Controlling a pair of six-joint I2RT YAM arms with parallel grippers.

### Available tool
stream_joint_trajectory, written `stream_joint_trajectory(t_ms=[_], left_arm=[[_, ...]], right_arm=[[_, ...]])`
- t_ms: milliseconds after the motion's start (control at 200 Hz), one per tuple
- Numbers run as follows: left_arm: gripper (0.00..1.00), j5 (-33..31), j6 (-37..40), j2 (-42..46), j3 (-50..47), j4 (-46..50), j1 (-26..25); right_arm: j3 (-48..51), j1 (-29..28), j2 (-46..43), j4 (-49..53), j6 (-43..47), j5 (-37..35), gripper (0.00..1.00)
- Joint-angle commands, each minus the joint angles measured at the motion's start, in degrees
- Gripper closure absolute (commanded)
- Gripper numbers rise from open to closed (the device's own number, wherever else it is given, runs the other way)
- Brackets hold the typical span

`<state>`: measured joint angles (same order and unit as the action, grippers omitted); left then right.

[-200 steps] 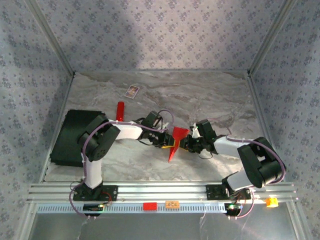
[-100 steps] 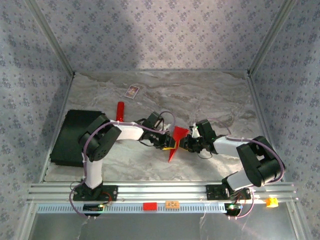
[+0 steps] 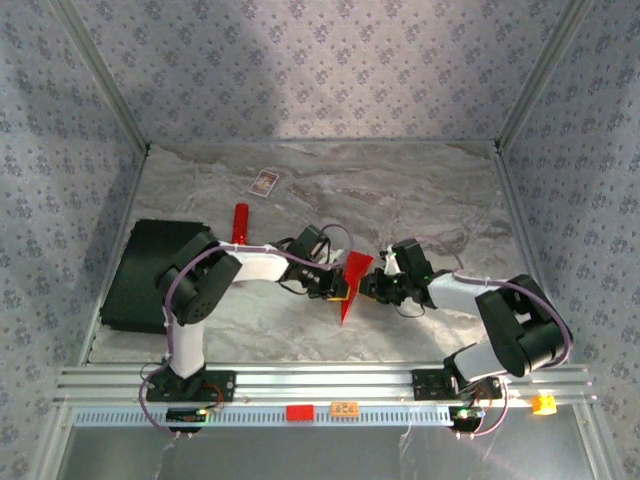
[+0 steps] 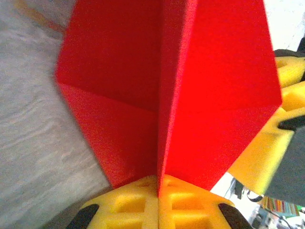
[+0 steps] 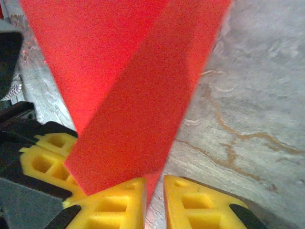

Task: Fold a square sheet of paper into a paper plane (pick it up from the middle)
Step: Turn over a paper plane at the center of the table.

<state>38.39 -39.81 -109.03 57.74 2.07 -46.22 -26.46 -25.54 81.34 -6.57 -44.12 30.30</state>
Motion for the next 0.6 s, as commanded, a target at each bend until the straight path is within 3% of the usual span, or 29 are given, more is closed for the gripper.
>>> stream_joint_trajectory(t_ms=[0,230,380,595], left_arm=[[0.94,-8.6,2.3,5.8,1.6,5.1,-0.5],[0.97,-30.4,5.2,10.0,5.9,20.3,-1.8],[0.99,-37.2,4.8,9.5,8.5,26.3,-2.5],[1.0,-41.8,3.5,7.3,11.3,31.4,-3.5]], right_arm=[[-1.2,0.0,-3.5,4.9,0.9,-4.7,0.81],[-1.4,0.6,-7.4,7.0,0.1,-8.5,0.81],[-2.3,0.7,-7.4,6.9,-0.3,-9.1,0.81],[-3.2,0.6,-6.1,6.2,-0.7,-8.7,0.81]])
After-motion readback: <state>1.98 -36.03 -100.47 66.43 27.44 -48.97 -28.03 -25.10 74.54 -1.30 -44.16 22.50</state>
